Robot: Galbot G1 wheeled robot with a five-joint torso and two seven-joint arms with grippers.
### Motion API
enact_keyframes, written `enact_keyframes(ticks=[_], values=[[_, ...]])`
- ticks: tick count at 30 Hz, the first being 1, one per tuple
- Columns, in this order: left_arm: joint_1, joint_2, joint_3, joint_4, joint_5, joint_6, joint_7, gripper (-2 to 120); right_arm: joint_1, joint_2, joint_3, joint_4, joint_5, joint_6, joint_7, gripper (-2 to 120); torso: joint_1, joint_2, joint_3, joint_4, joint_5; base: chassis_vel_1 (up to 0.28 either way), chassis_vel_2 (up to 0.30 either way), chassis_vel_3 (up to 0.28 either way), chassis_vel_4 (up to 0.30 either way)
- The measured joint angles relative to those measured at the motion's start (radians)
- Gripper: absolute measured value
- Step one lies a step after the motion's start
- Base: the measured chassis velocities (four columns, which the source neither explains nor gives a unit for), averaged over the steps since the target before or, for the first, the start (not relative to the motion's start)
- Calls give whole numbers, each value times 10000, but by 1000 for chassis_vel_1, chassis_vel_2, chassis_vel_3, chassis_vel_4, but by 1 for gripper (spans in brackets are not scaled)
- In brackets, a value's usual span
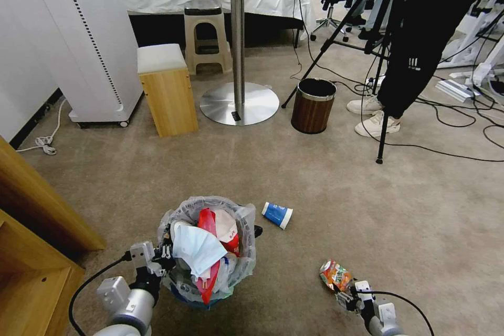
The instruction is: Pick up the trash bin and place the garbage on the floor into it.
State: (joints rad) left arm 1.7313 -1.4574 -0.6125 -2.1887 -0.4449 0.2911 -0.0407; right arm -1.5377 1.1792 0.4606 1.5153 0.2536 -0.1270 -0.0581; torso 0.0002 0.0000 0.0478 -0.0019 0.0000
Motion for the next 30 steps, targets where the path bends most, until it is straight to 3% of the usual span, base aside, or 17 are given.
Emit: enact_keyframes(ticks=[12,14,20,30], values=[[-25,55,-22,104,-51,-79,11,1,131,191,14,-32,83,-7,192,68,0,0,0,0,0,0,0,0,0],[-30,75,-37,104,-78,-86,12,1,156,250,3,-76,78,-16,242,58,0,0,0,0,0,0,0,0,0],[-41,87,-46,125,-101,-96,13,1,144,322,4,-140,50,-24,321,43,0,0,0,0,0,0,0,0,0],[-58,56,11,179,-86,-116,15,1,134,331,77,-91,82,-58,458,39,0,0,0,0,0,0,0,0,0]])
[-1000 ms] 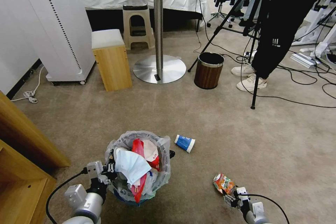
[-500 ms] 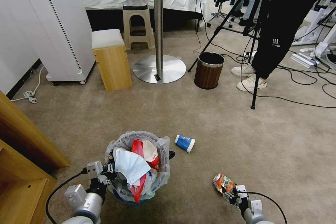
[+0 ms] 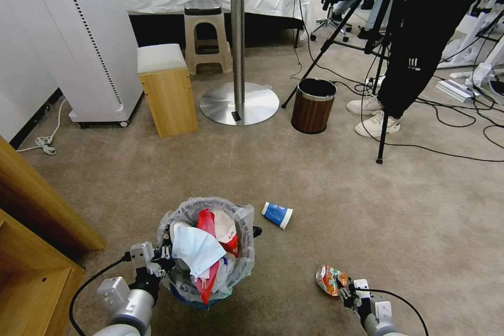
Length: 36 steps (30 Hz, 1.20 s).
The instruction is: Pick up the trash bin and place the garbage on the floor into it.
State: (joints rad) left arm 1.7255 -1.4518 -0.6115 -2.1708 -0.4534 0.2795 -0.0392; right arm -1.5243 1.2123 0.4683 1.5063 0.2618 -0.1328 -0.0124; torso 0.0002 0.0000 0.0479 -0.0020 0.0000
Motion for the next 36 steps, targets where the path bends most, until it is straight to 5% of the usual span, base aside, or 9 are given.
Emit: enact_keyframes(ticks=[21,36], values=[[147,-36,81,-229,49,0,-4,1,-150,85,69,297,8,-203,348,29,0,0,0,0,1,0,0,0,0],[151,-14,147,-271,67,-8,-1,1,-479,240,131,622,-123,-411,632,48,0,0,0,1,0,0,0,0,0]])
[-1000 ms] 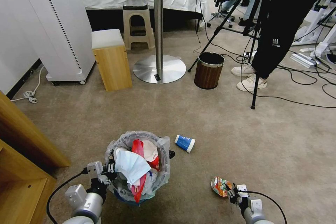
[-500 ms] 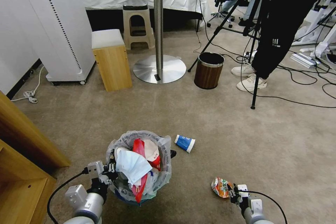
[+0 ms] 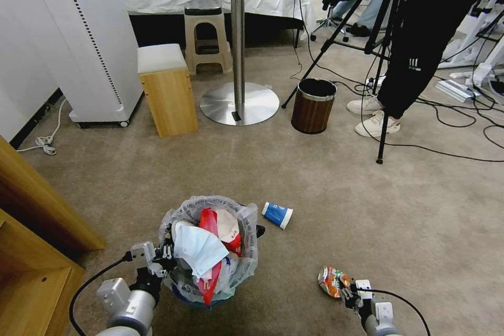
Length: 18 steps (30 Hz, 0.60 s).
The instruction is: Pick up the trash bin and place the garbage on the floor into it.
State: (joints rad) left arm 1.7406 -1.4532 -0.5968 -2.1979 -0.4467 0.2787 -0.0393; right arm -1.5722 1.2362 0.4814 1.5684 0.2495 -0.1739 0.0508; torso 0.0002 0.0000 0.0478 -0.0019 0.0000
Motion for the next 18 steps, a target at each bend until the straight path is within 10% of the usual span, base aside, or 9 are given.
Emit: enact_keyframes(ticks=[18], values=[[-66,84,-7,94,-77,-6,2,1,50,306,-42,-156,-80,-168,200,47,0,0,0,0,-1,0,0,0,0]])
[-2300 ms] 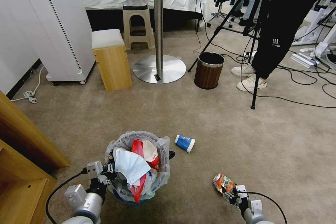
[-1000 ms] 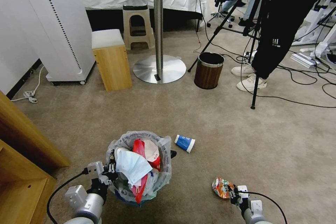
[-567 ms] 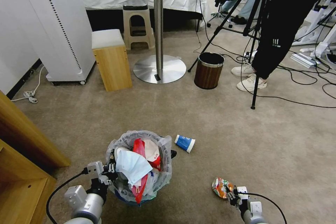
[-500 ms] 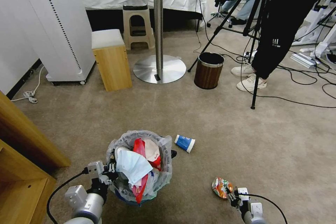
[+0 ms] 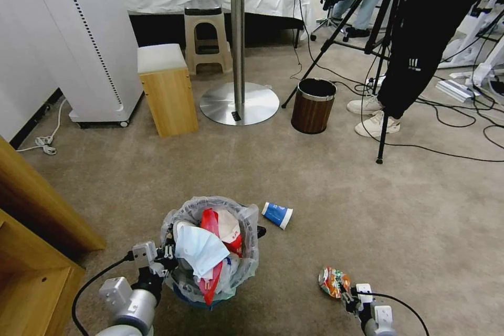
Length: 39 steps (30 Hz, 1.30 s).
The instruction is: Pick up the trash bin and place the garbage on the floor into it.
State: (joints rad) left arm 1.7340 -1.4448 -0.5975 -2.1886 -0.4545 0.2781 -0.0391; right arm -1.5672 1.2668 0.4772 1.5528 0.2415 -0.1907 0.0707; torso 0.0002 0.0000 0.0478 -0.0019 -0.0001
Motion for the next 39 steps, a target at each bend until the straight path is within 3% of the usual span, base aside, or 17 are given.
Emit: enact_keyframes(ticks=[7,13,32,39], values=[[-19,9,16,-1,-30,-4,0,1,61,235,-104,-233,-114,3,33,34,0,0,0,-1,0,0,0,0,0],[-53,41,-2,80,-65,-23,-4,1,153,273,-126,-312,-123,37,83,14,0,0,0,0,-1,0,0,0,0],[-79,24,-52,247,-82,-84,0,1,364,116,-227,-377,17,198,74,11,0,0,0,0,3,0,0,0,0],[-104,9,-63,227,-82,-83,0,1,251,-219,-227,126,369,243,-110,11,0,0,0,0,2,0,0,0,0]])
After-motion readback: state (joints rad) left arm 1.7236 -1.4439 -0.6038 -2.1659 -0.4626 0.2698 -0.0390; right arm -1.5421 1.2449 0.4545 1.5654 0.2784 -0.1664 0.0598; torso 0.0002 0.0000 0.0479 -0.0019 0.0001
